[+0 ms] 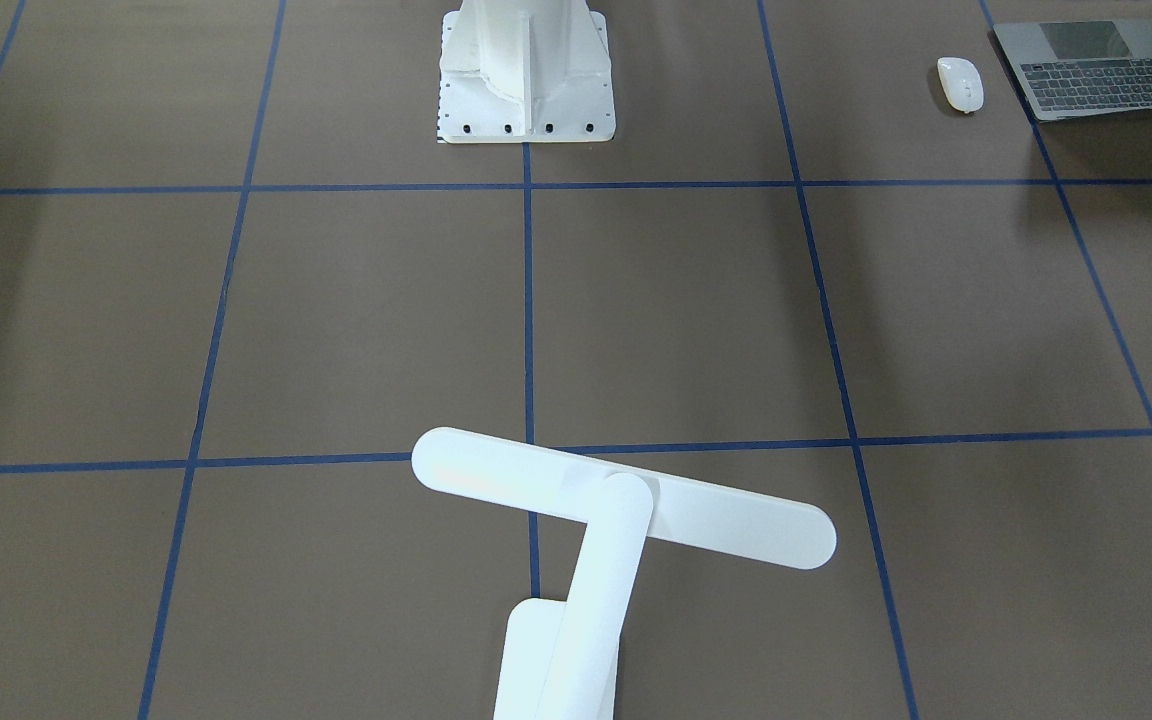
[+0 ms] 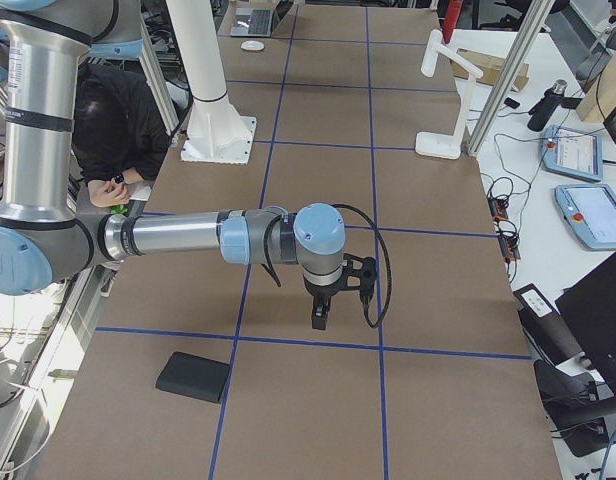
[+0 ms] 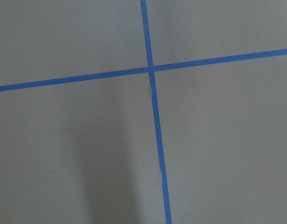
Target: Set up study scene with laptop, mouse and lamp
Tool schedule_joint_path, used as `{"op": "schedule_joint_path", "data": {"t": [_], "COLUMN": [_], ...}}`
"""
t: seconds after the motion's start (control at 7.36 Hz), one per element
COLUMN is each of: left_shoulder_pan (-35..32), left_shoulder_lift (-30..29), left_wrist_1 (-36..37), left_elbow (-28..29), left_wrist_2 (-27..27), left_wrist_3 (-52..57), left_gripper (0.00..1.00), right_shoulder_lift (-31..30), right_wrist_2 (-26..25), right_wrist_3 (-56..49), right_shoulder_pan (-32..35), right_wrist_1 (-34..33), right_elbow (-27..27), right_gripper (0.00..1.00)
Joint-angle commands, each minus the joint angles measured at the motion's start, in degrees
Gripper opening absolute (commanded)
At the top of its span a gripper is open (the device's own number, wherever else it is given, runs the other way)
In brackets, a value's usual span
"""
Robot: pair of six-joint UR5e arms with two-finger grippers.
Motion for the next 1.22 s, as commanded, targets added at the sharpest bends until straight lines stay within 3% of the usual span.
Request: {"op": "schedule_joint_path", "data": {"t": [0.0, 0.14, 0.41, 1.09], "left_shoulder_pan": [-5.2, -5.2, -4.8, -4.4], "left_shoulder_lift": [3.1, 3.9, 5.0, 5.0], "left_wrist_1": [6.4, 6.4, 6.0, 1.4], "left_elbow": [-0.4, -1.4, -1.0, 7.2], "left_wrist_2": [3.0, 2.8, 2.7, 0.1], "left_wrist_3": [-12.5, -24.0, -35.8, -46.0], "left_gripper": [0.99, 0.99, 0.99, 1.00], "right_shoulder_lift": [-0.3, 0.0, 0.6, 0.5], "right_wrist_2": [1.6, 2.9, 3.1, 3.1], "right_wrist_3": [0.4, 0.6, 0.6, 0.6], "right_shoulder_pan": [0.1, 0.1, 0.0, 0.1], "right_wrist_1": [0.5, 0.5, 0.5, 0.5], "right_elbow": [0.7, 0.7, 0.8, 2.2], "right_gripper": [0.99, 0.99, 0.99, 0.99]}}
